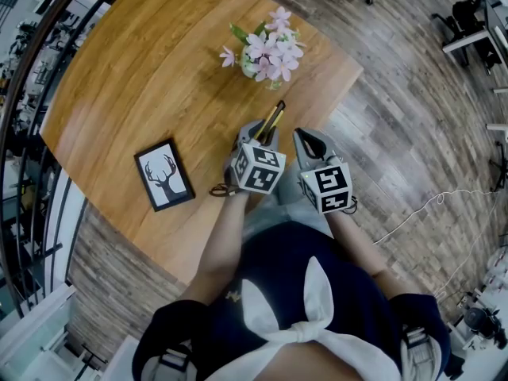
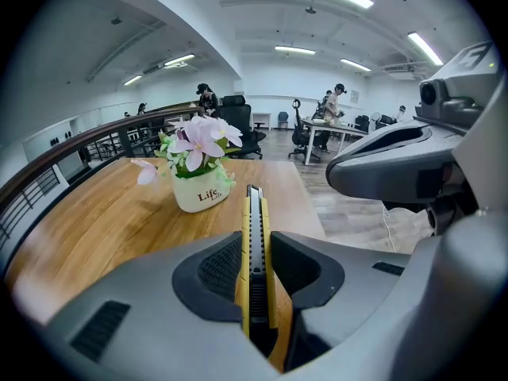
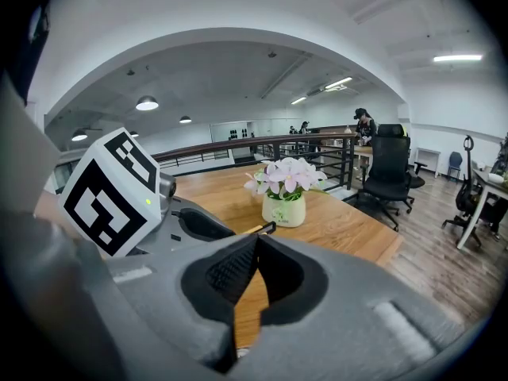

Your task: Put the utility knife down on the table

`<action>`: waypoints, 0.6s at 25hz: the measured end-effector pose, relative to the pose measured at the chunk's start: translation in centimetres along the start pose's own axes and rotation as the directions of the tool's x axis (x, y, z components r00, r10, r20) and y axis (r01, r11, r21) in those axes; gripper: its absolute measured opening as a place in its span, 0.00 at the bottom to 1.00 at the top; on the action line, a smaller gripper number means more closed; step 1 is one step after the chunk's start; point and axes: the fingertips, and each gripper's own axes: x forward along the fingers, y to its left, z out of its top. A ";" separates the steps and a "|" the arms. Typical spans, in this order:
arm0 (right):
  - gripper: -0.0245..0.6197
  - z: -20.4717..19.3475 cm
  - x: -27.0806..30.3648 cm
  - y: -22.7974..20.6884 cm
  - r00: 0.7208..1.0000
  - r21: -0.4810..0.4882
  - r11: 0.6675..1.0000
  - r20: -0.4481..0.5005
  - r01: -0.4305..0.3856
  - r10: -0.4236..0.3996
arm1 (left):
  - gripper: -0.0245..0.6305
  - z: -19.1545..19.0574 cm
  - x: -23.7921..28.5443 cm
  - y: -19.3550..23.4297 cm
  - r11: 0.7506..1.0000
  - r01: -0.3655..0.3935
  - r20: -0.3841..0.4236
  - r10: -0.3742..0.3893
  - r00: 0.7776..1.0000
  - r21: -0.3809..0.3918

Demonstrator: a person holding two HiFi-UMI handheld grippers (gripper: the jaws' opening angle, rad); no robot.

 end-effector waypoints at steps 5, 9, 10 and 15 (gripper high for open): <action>0.04 -0.6 0.1 0.2 1.000 -0.005 1.000 -0.009 -0.006 0.006 | 0.23 -0.9 0.5 -0.3 1.000 0.006 -0.021 -0.005 1.000 0.014; 0.04 -0.9 0.1 0.2 1.000 -0.004 1.000 -0.016 -0.008 0.008 | 0.23 -1.4 0.9 -0.6 1.000 0.016 -0.034 -0.016 0.999 0.019; 0.04 -0.9 0.2 0.2 1.000 -0.005 1.000 -0.016 -0.009 0.009 | 0.23 -1.6 0.9 -0.5 1.000 0.018 -0.038 -0.017 0.999 0.019; 0.04 -1.1 0.4 0.4 1.000 -0.008 1.000 -0.025 -0.012 0.012 | 0.23 -2.4 1.5 -0.4 1.000 0.028 -0.057 -0.027 0.998 0.007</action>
